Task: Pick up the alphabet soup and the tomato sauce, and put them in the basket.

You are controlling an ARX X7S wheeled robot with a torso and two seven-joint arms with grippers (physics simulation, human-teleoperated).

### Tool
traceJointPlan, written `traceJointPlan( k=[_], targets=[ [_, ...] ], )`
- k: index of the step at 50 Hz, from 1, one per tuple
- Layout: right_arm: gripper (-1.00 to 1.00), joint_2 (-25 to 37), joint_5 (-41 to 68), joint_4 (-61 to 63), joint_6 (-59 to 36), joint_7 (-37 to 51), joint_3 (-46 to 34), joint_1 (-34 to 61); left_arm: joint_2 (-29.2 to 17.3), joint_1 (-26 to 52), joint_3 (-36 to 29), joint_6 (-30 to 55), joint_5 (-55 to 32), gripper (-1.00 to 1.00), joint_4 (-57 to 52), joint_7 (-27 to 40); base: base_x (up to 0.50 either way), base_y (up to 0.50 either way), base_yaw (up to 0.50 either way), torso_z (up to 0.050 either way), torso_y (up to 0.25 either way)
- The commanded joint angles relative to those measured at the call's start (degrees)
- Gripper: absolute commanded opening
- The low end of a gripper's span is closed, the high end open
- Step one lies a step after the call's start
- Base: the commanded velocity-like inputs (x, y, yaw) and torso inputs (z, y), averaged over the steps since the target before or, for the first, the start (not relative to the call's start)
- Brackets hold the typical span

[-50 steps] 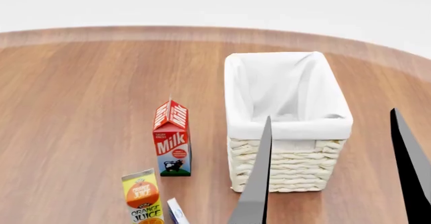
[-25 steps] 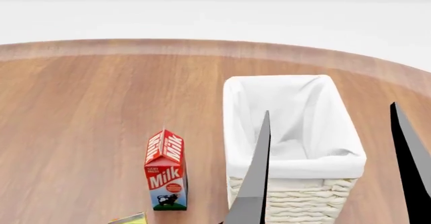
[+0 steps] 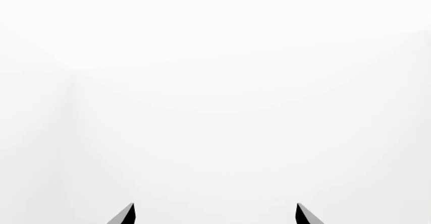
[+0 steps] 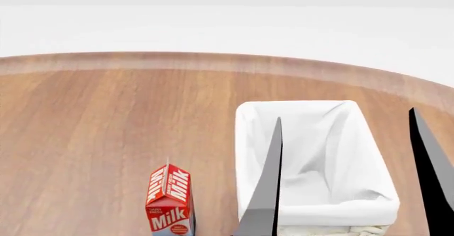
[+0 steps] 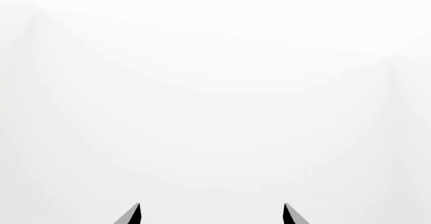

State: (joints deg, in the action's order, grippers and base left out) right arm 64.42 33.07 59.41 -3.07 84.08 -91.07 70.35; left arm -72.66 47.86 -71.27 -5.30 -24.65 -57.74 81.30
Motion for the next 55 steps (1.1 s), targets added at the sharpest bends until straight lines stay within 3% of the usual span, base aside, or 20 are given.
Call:
traceJointPlan(
  k=[1, 10, 13, 16, 23, 32, 43, 53, 55],
  targets=[
    [1.00, -0.3, -2.3, -0.3, 0.9, 1.1, -2.9, 0.2, 0.2, -0.2, 0.1, 0.1, 0.0, 1.00, 0.0, -0.1, 0.00, 0.00, 0.00, 0.000, 0.000],
    [1.00, -1.4, -2.5, 0.5, -1.9, 1.3, -5.4, 2.7, 0.7, -0.4, 0.0, 0.4, 0.0, 1.00, 0.4, -0.3, 0.00, 0.00, 0.00, 0.000, 0.000],
    [1.00, -1.6, 4.9, 0.6, -1.3, 2.9, -17.2, 19.8, 1.0, -0.4, 0.1, 0.4, -0.1, 1.00, 0.7, -0.4, 0.00, 0.00, 0.00, 0.000, 0.000],
    [1.00, -2.5, 5.5, 0.6, 0.5, 5.7, -29.1, 30.6, 1.2, -0.5, 0.0, 0.6, 0.0, 1.00, 0.8, -0.5, 0.00, 0.00, 0.00, 0.000, 0.000],
    [1.00, -2.7, 8.1, 0.6, 2.5, 5.7, -41.5, 42.3, 1.9, 0.1, 0.3, 2.3, -0.7, 1.00, 0.1, -0.7, 0.00, 0.00, 0.00, 0.000, 0.000],
    [1.00, -3.3, 12.2, -1.9, 3.7, 1.8, -43.6, 41.0, 1.8, -0.2, 0.4, 1.7, -0.8, 1.00, 0.6, -0.8, 0.00, 0.00, 0.00, 0.000, 0.000],
    [1.00, 1.6, 28.2, -9.5, 21.5, -13.9, -43.2, 36.9, 2.6, 0.4, 0.6, 3.2, -1.5, 1.00, 0.4, -1.3, 0.00, 0.00, 0.00, 0.000, 0.000],
    [1.00, 2.4, 37.3, -11.7, 26.6, -18.4, -43.9, 33.7, 2.7, 0.6, 0.9, 3.8, -2.1, 1.00, 0.1, -1.4, 0.00, 0.00, 0.00, 0.000, 0.000],
    [1.00, 2.2, 34.9, -12.0, 27.5, -17.4, -44.5, 31.1, 2.9, 0.6, 0.8, 3.8, -2.0, 1.00, 0.2, -1.5, 0.00, 0.00, 0.00, 0.000, 0.000]
  ],
)
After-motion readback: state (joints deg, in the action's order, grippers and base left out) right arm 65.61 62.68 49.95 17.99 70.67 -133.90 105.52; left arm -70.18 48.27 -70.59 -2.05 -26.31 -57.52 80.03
